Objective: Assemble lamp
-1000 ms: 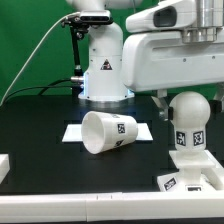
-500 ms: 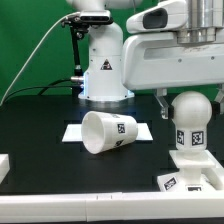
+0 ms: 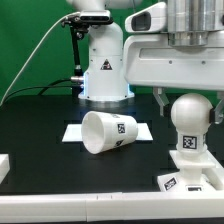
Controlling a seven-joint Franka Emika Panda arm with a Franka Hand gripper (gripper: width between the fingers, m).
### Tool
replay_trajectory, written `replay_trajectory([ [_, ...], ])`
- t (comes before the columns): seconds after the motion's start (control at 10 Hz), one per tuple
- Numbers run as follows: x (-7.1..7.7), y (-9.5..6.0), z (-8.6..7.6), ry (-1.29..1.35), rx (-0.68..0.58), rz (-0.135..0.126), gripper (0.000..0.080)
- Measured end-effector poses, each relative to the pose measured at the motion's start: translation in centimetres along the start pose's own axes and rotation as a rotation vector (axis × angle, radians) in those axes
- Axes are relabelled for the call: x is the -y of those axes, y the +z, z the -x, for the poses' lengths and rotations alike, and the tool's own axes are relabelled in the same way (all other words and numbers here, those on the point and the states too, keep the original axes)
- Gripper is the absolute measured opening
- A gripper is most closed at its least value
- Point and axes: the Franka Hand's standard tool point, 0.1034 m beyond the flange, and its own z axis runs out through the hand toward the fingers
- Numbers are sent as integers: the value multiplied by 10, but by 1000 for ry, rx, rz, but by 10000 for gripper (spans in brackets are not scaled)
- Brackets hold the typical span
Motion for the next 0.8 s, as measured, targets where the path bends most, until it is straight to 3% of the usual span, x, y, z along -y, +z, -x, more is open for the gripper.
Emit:
replay_trajectory([
  [0.2,1,-3,1,241,17,-16,571],
  [0.4,1,-1,2,209,19,-13,571],
  [0.5,1,-1,2,204,19,-12,664],
  [0.6,-1,0,3,-9,14,8,689],
  [0.8,1,0,9,-435,26,22,698],
])
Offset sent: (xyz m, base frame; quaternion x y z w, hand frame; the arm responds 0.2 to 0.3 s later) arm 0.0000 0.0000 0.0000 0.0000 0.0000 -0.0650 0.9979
